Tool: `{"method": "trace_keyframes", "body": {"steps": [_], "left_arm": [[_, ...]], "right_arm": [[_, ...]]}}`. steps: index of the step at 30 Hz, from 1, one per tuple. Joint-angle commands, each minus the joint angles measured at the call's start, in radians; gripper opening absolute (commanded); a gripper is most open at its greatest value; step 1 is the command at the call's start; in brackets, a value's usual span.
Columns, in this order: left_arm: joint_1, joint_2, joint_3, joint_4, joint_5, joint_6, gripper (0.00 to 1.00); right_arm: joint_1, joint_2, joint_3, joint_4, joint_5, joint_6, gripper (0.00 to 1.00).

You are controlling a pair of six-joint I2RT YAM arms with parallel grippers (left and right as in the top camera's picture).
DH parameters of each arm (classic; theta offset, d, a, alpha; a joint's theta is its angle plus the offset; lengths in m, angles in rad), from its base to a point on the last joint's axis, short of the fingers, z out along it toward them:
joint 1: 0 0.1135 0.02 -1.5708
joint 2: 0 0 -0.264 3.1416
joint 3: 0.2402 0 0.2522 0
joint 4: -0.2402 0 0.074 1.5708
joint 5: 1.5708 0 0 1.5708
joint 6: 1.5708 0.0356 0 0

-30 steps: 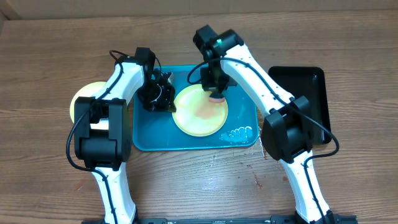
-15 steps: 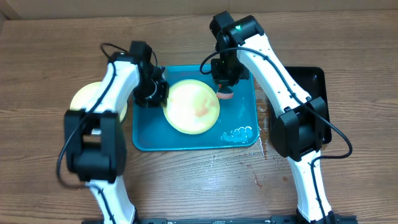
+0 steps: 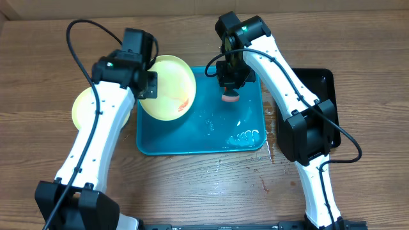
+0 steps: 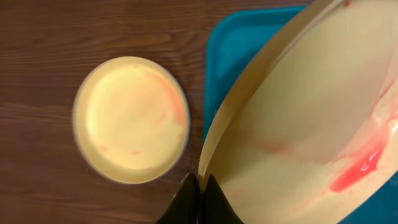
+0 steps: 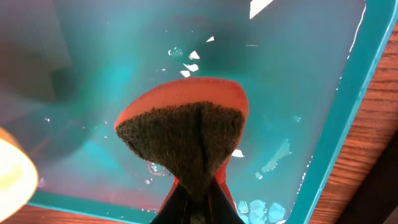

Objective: Clean dirty plates on tray and stack at the side

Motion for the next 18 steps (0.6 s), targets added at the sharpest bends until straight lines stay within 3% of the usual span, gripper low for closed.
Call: {"method": "trace_keyframes", "body": {"steps": [1, 7, 18], "left_arm": [[-0.058, -0.025, -0.001, -0.018, -0.288, -0.082, 0.04], [-0.163, -0.025, -0.002, -0.041, -0.483, -0.140, 0.04], [-0.263, -0.025, -0.002, -0.048, -0.687, -0.166, 0.04]], "right_arm": [[0.003, -0.049, 0.027, -0.001, -0.008, -0.007, 0.04], [0.003, -0.049, 0.027, -0.001, -0.008, -0.007, 0.05], [0.003, -0.049, 0.027, -0.004, -0.008, -0.007, 0.04]]}}
